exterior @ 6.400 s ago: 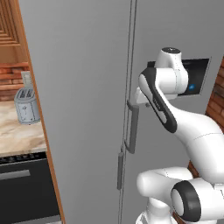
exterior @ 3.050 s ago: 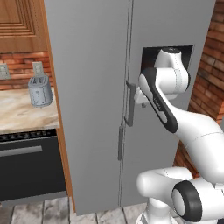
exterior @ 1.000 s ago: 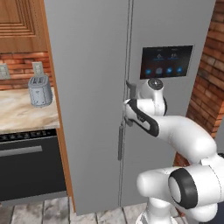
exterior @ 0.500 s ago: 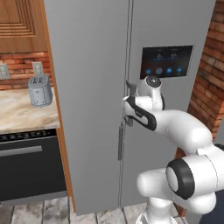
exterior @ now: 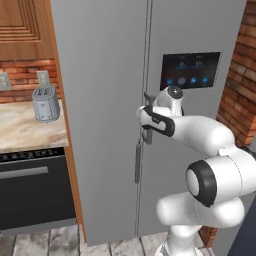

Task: Gather the mushroom and lime from the fridge and place them on a tray on the dining counter. Then gather the chicken drumstick and fish from the fridge and place them on the other tray.

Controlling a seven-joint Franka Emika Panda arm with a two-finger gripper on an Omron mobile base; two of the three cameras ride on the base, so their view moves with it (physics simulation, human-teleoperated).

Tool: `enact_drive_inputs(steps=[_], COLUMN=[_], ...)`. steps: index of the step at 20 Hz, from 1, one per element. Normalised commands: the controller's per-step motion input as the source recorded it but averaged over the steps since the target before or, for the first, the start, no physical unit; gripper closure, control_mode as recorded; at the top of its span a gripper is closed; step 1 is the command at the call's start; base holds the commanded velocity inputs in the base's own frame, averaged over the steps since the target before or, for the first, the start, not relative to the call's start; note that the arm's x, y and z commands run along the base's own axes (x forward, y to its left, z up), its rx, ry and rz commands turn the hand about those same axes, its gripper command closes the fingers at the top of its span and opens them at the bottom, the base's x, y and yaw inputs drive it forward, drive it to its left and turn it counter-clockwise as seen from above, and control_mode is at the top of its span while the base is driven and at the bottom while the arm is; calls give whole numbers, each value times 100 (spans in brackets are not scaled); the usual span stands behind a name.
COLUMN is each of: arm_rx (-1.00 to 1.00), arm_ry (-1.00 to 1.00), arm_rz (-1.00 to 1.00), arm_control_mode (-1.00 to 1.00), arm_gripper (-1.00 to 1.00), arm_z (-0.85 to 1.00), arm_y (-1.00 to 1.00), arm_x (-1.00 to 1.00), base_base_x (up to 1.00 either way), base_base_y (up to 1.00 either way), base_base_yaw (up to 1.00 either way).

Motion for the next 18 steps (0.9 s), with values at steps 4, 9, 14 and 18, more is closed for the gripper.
enact_drive_inputs(steps=[4, 9, 14, 18], arm_rx=[7, 2, 0, 0], arm_ry=[0, 0, 0, 0], arm_rz=[0, 0, 0, 0], arm_control_mode=[-100, -100, -100, -100], arm_gripper=[-100, 100, 100, 100], arm_z=[-1, -14, -10, -29], arm_y=[5, 26, 2, -2], arm_x=[13, 25, 29, -16], base_base_x=[0, 0, 0, 0], base_base_y=[0, 0, 0, 0], base_base_yaw=[0, 0, 0, 0])
